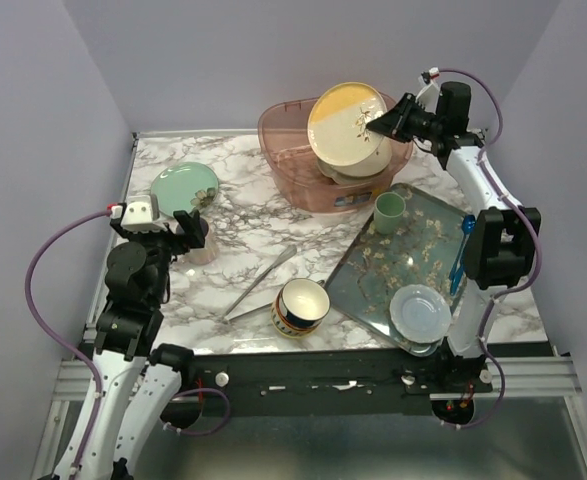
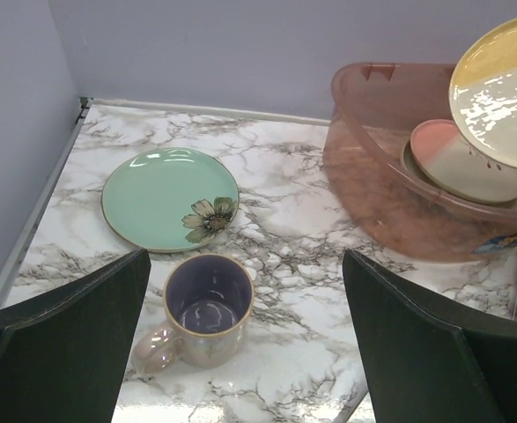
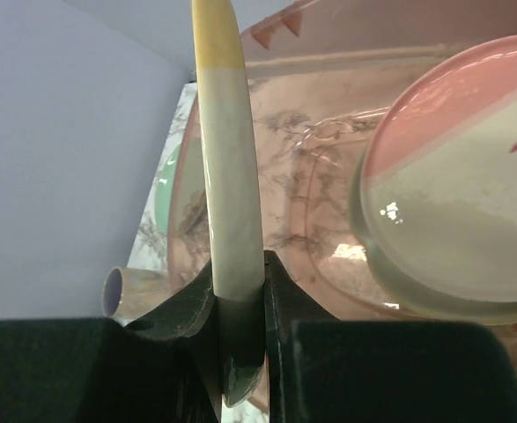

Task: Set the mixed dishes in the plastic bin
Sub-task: Place the plate in the plastic bin.

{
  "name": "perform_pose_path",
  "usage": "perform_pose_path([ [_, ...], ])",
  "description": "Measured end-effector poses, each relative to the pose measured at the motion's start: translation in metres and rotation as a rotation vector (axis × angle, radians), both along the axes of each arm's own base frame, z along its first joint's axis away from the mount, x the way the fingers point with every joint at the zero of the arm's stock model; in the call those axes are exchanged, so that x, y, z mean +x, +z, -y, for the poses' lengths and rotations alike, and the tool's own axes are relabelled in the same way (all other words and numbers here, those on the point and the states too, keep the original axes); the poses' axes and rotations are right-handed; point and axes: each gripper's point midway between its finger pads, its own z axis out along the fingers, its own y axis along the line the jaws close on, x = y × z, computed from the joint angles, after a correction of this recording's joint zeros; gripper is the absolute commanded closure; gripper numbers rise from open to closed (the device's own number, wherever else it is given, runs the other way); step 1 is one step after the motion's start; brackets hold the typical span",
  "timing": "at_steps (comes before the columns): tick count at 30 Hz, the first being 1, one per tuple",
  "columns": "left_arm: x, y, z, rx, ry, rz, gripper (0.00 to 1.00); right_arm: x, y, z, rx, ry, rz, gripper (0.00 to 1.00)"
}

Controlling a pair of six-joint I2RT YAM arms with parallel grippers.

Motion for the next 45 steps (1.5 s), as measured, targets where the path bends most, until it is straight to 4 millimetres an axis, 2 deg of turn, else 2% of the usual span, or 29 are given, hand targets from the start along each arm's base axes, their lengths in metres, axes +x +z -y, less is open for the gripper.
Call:
perform_pose_path([
  [3,0.000,0.001,-0.001,0.003,0.004,0.002,0.01,0.013,-0.006,0.006,-0.032,-0.020,0.007,1.00],
  [11,-0.002,0.003,-0.009,0.005,0.032,0.013,0.01,0.030,-0.012,0.016,-0.087,-0.047,0.038,0.99],
  [31,-0.001,0.003,-0.015,0.005,0.053,0.012,0.01,0.046,-0.066,0.020,-0.120,-0.062,-0.054,0.98],
  [45,0.002,-0.001,-0.017,0.007,0.065,-0.003,0.01,0.065,-0.087,0.026,-0.151,-0.102,-0.062,0.96],
])
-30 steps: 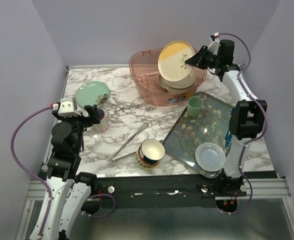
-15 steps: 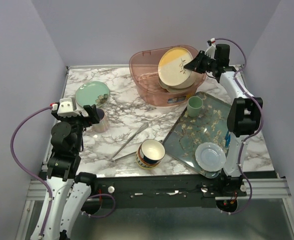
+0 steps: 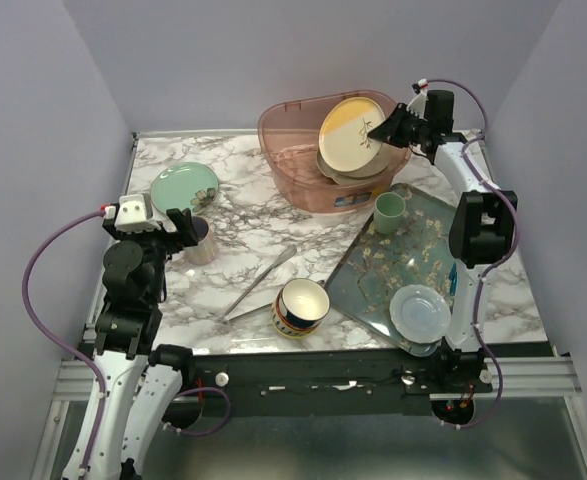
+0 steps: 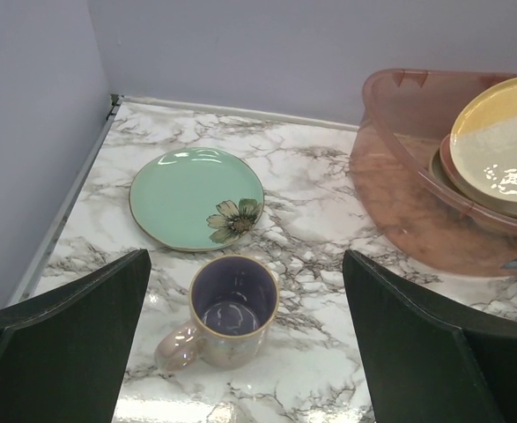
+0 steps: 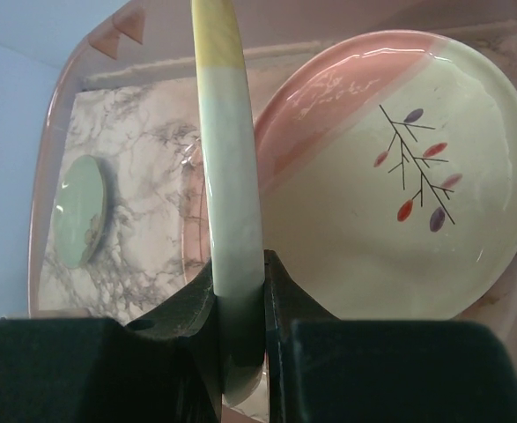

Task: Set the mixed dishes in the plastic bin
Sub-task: Place the plate in the plastic bin.

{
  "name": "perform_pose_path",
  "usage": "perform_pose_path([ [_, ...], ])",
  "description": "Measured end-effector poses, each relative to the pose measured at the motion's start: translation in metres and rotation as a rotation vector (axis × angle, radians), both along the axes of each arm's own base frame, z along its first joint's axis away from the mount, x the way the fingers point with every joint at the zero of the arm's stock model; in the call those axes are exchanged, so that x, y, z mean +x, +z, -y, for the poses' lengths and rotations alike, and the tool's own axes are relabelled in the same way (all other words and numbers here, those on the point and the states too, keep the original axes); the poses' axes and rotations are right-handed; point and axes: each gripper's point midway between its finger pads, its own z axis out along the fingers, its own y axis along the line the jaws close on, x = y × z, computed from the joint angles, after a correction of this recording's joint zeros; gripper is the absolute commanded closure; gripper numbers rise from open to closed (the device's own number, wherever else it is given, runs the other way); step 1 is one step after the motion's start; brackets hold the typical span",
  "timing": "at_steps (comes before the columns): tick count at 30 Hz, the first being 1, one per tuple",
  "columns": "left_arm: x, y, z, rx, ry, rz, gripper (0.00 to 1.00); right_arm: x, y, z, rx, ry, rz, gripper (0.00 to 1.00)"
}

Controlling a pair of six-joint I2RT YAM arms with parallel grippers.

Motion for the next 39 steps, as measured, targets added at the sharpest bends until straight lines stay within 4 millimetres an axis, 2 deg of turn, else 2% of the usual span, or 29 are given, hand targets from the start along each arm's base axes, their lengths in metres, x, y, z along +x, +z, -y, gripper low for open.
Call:
perform_pose_path([
  [13,0.002,-0.003,-0.002,0.002,0.005,-0.011,0.01,0.008,-0.018,0.005,-0.010,-0.023,-0.024,0.91],
  [19,0.003,-0.004,-0.002,0.002,0.009,-0.015,0.01,0.014,-0.021,0.008,-0.012,-0.035,-0.022,0.83],
  [26,0.003,-0.004,-0.003,0.002,0.011,-0.017,0.01,0.017,-0.024,0.010,-0.012,-0.043,-0.025,0.68],
  [34,0.003,-0.005,-0.004,0.002,0.016,-0.017,0.01,0.022,-0.021,0.013,-0.020,-0.061,-0.011,0.54],
  [39,0.003,-0.005,-0.005,0.002,0.017,-0.017,0.01,0.024,-0.023,0.014,-0.035,-0.066,-0.005,0.53],
])
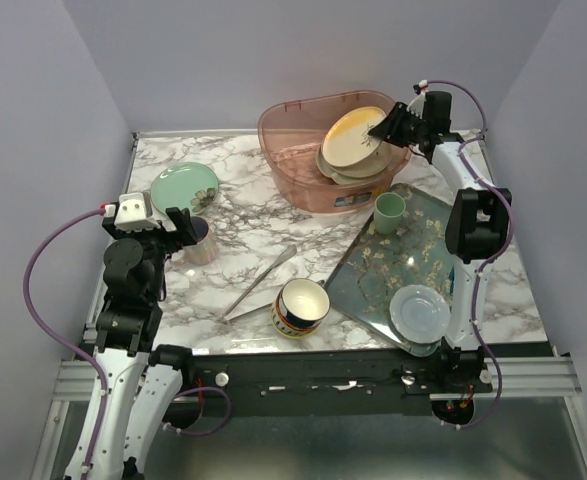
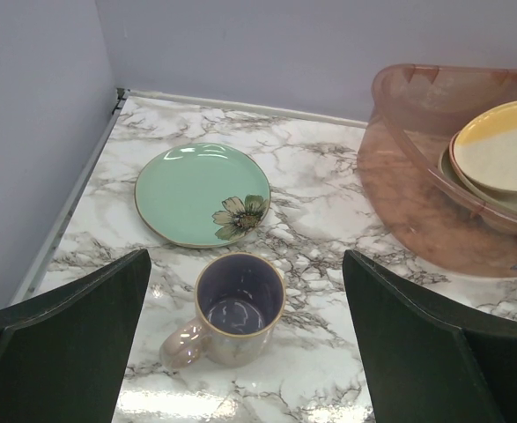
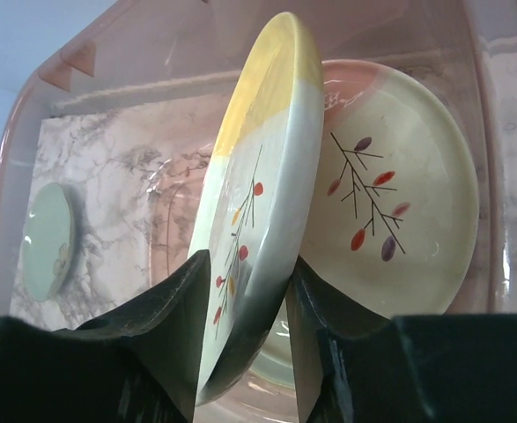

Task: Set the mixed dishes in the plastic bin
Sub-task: Place the plate in the plastic bin.

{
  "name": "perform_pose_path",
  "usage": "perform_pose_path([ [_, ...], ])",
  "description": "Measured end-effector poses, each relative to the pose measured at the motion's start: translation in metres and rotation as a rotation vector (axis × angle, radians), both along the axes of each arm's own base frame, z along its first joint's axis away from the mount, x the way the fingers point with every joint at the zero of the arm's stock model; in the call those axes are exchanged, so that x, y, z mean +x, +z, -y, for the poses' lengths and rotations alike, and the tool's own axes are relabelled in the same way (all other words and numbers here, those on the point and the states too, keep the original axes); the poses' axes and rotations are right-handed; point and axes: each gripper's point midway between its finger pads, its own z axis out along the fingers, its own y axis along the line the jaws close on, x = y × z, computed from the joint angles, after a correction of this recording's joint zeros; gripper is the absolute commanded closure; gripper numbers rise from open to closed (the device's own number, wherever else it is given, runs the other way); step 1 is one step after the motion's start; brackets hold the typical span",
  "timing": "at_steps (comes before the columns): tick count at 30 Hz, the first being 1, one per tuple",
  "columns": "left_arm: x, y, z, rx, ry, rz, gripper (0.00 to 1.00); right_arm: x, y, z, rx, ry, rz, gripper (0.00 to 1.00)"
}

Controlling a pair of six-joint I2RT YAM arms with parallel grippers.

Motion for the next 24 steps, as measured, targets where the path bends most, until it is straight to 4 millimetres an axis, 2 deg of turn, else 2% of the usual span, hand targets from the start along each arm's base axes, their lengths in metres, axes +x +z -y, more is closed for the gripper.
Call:
perform_pose_path([
  [24,0.000,0.000,-0.001,0.000,0.004,0.000,0.01,0.009,-0.011,0.005,-0.114,-0.011,0.044,0.31],
])
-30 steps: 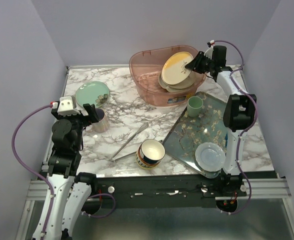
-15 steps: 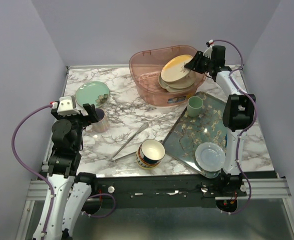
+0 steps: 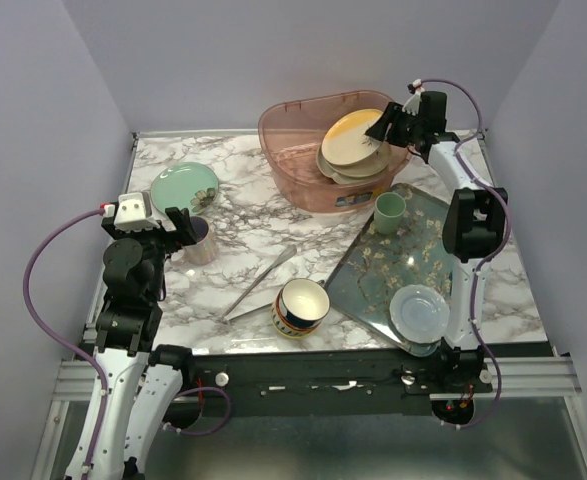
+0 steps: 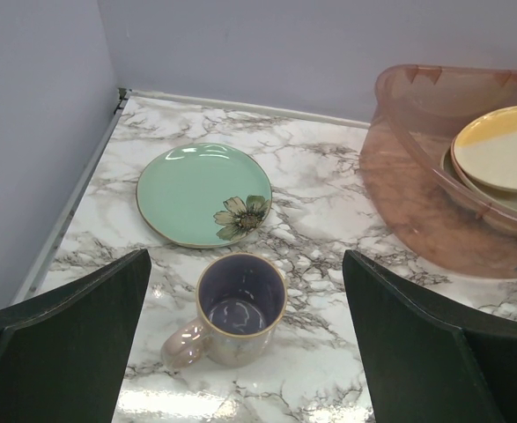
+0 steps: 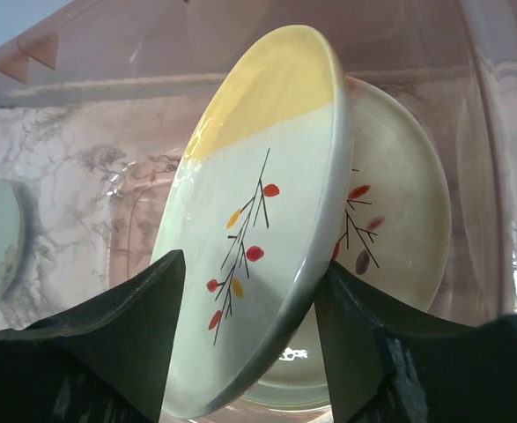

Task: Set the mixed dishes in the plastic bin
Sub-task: Place the plate in the plastic bin.

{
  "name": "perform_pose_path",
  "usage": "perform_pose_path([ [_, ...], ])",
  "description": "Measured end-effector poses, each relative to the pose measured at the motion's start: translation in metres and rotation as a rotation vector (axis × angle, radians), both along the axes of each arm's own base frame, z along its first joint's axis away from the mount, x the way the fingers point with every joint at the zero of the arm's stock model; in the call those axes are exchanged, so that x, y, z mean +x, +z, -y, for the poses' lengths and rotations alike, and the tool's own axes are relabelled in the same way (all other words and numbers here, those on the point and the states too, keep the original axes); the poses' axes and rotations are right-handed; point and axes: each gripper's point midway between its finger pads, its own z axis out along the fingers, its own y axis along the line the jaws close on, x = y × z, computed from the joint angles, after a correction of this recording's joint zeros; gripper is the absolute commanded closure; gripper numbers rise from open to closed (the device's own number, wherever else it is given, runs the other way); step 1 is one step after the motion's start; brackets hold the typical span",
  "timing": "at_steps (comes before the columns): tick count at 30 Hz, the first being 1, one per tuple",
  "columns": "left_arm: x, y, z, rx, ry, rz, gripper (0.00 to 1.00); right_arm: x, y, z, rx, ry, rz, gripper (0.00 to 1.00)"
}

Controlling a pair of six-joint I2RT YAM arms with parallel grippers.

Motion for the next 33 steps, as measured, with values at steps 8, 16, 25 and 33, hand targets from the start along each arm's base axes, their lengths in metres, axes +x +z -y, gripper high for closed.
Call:
perform_pose_path([
  [8,0.000,0.000,0.000,0.000,0.001,0.000,0.01,0.002,-0.002,-0.003,-0.049,-0.009,0.008,0.27],
  [16,0.000,0.000,0.000,0.000,0.001,0.000,0.01,0.003,-0.008,0.000,-0.060,-0.074,-0.024,0.21],
  [25,0.000,0.000,0.000,0.000,0.001,0.000,0.01,0.005,-0.013,-0.003,-0.094,-0.214,-0.067,0.06],
  [33,0.000,0.000,-0.001,0.000,0.005,0.000,0.01,0.014,-0.015,-0.001,-0.132,-0.307,-0.066,0.01],
])
